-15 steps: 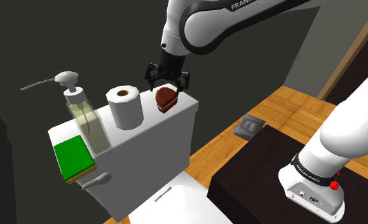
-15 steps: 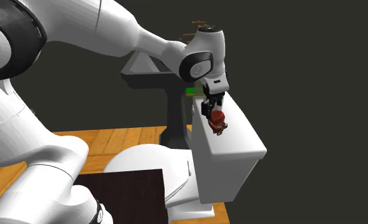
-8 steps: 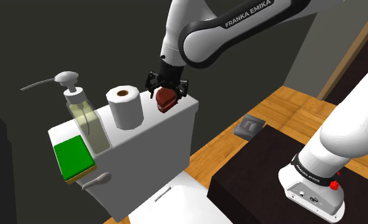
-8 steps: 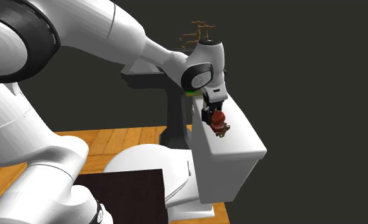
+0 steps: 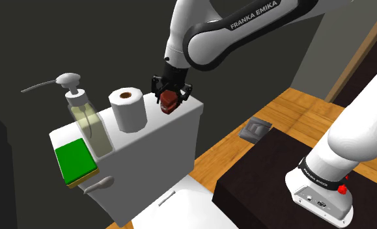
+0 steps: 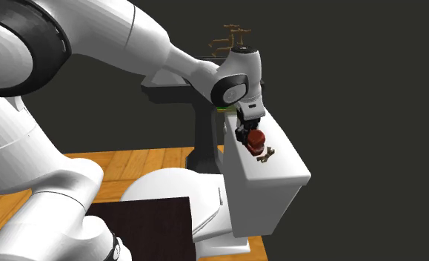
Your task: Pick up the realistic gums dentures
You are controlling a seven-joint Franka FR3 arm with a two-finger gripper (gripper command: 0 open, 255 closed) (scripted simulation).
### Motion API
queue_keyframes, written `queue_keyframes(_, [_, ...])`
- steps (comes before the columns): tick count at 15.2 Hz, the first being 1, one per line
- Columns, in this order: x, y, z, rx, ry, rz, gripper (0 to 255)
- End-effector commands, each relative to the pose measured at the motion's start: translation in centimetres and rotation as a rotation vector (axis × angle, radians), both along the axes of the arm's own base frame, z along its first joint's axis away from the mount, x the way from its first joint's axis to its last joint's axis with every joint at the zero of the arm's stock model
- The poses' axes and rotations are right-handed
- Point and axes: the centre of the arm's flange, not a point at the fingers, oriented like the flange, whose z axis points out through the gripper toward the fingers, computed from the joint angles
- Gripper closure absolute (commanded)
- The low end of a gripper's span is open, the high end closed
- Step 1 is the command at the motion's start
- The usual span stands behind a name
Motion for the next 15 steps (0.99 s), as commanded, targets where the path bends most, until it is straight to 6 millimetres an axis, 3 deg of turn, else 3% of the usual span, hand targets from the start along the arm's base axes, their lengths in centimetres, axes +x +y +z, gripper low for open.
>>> queue_keyframes(1, [0.0,0.0,0.0,0.0,0.001,0.0,255])
queue_keyframes(3, [0.1,0.0,-0.1,0.0,0.001,0.0,255])
queue_keyframes(15, [0.1,0.0,6.3,0.0,0.001,0.0,255])
